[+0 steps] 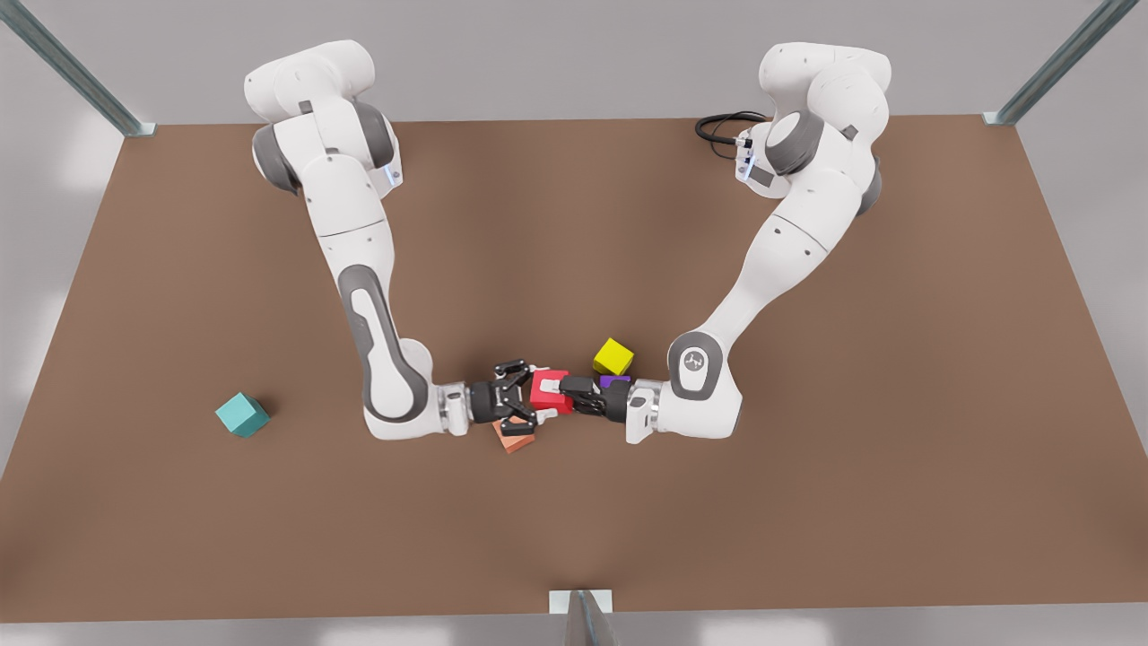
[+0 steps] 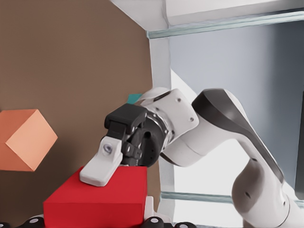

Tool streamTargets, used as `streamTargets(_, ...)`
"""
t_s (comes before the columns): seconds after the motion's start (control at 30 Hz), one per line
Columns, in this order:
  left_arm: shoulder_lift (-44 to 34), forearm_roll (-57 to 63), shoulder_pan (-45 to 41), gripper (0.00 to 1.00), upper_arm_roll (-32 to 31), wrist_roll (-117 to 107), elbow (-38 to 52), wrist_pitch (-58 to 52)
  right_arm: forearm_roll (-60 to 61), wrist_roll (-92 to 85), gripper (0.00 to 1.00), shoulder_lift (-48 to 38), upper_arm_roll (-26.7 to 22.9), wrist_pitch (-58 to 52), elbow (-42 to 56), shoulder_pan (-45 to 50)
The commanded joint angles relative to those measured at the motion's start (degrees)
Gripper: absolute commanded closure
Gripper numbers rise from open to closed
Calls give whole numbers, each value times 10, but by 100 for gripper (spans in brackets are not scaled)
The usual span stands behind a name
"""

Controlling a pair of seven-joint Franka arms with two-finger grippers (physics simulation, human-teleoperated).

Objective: Pick up red wooden cube and pass to hand red wooden cube and place in blue wooden cube

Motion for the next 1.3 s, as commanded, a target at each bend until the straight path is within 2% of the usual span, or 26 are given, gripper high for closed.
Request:
streamTargets(0.0, -1, -4, 0, 34, 0, 25, 0, -2, 12, -23, 0, -1, 3, 21, 0, 0)
streamTargets(0.23, -1, -4, 0, 33, 0, 26, 0, -2, 26, -23, 0, -2, 12, 22, 5, -2)
streamTargets(0.33, -1, -4, 0, 27, 0, 26, 0, -3, 28, -12, 0, -2, 14, 28, 7, -3)
streamTargets(0.4, -1, -4, 0, 0, 0, 25, 0, -3, 28, -11, 1, -2, 16, 28, 7, -3)
streamTargets(0.47, -1, -4, 0, 0, 0, 25, 0, -3, 28, -12, 46, -2, 15, 28, 8, -3)
streamTargets(0.5, -1, -4, 1, 0, 0, 25, -1, -3, 28, -12, 49, -2, 15, 28, 8, -3)
streamTargets(0.77, -9, 6, 16, 0, 2, 22, -1, -5, 24, -5, 49, -6, 12, 29, 8, -6)
streamTargets(0.87, -25, 86, 68, 0, -1, -20, -4, -11, -9, 2, 49, -14, 5, 29, 6, -11)
streamTargets(0.93, -34, 121, 127, 0, -2, -20, -4, -85, -101, 70, 48, -28, -23, 30, 2, -7)
streamTargets(1.0, -67, 172, 197, 0, -2, -55, -3, -168, -282, 157, 48, -87, -43, 23, -30, -10)
streamTargets(1.07, -177, 511, 245, 0, -4, -231, 0, -345, -551, 296, 48, -184, -53, -10, -67, -37)
streamTargets(1.1, -245, 623, 253, 0, 0, -231, 2, -432, -685, 326, 48, -208, -54, -10, -65, -61)
streamTargets(1.13, -280, 666, 269, 0, -2, -231, 2, -446, -802, 327, 48, -225, -61, -9, -64, -73)
streamTargets(1.2, -297, 730, 285, 0, -4, -228, 11, -509, -952, 323, 48, -233, -116, 32, -67, -73)
streamTargets(1.27, -306, 725, 286, 0, 8, -230, 0, -546, -1019, 309, 47, -214, -142, 127, -69, -101)
